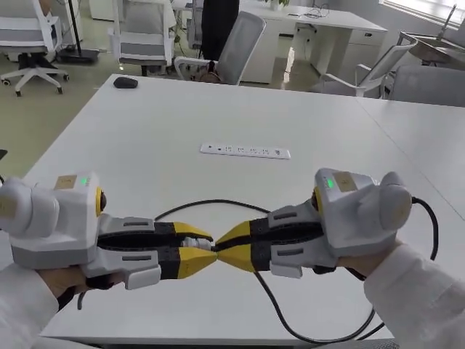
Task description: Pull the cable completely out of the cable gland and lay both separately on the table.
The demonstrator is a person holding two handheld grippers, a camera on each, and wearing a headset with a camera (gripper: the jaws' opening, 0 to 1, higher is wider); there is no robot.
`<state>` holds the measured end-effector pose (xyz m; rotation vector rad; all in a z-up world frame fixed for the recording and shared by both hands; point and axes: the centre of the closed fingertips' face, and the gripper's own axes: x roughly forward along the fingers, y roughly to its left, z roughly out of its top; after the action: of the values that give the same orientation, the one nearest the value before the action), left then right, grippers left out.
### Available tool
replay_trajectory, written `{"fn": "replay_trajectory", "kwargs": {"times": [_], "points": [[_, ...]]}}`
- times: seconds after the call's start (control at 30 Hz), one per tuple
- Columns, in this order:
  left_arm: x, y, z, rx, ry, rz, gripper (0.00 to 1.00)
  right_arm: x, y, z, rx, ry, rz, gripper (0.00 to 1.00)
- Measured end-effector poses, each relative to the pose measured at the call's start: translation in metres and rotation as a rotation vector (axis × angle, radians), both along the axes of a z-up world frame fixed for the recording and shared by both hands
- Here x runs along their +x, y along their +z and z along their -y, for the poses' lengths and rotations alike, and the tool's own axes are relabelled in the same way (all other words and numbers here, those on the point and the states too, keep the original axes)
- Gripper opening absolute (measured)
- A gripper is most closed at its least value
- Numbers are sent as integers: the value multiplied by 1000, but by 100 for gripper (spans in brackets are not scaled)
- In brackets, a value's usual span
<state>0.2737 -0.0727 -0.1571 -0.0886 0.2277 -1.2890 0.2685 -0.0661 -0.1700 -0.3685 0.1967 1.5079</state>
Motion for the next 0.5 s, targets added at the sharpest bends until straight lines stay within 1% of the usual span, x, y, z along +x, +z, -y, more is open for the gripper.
{"fn": "replay_trajectory", "kwargs": {"times": [0.13, 0.3, 0.4, 0.5], "points": [[-1, 0, 1, 0, -1, -2, 17, -1, 0, 1, 3, -3, 0, 4], [-2, -2, 1, 13, -5, 1, 17, -2, -2, 1, 5, -3, -5, 4], [-3, -4, 0, 25, -7, 5, 17, -3, -4, 2, -4, -4, -3, 4], [-3, -4, -2, 23, -1, 2, 17, -2, -8, 6, -15, -12, -3, 4]]}}
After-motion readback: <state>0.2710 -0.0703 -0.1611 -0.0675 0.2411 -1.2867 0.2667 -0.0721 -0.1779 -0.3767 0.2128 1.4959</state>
